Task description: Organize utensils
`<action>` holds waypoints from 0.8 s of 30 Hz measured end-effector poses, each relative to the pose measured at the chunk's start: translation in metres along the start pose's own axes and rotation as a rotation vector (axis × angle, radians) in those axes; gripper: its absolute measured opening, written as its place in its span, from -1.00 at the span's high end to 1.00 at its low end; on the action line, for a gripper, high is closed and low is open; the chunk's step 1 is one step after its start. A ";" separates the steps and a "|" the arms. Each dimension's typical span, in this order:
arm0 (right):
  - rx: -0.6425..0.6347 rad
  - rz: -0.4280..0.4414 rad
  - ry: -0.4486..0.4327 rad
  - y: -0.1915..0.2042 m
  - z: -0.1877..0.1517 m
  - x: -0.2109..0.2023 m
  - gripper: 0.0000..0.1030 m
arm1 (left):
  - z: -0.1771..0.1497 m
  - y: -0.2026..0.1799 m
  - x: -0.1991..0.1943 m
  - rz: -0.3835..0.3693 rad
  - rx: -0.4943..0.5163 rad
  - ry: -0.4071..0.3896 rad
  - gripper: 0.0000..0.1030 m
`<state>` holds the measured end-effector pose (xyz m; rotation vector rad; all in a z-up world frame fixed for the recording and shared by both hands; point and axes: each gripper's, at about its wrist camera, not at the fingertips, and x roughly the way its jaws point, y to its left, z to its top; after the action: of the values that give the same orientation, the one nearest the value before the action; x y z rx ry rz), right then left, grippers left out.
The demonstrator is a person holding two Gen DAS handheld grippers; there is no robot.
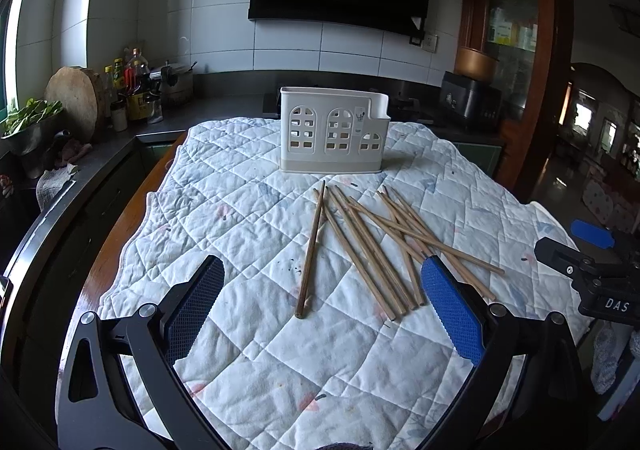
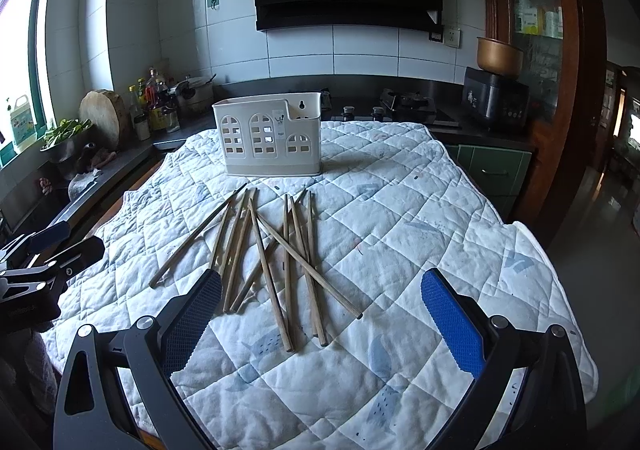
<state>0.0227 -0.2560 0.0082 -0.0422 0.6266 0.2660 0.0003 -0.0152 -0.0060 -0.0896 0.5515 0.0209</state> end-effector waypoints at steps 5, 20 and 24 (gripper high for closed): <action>-0.007 0.002 0.001 0.004 -0.003 0.004 -0.88 | -0.001 -0.001 0.001 -0.003 -0.003 0.006 -0.90; -0.002 0.017 0.004 0.003 -0.004 0.005 -0.88 | -0.002 -0.002 0.004 -0.005 -0.003 0.022 -0.90; -0.004 0.017 0.005 0.004 -0.002 0.004 -0.88 | -0.003 -0.002 0.002 -0.004 -0.004 0.023 -0.90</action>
<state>0.0238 -0.2515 0.0038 -0.0411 0.6315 0.2833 0.0001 -0.0170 -0.0097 -0.0948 0.5742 0.0174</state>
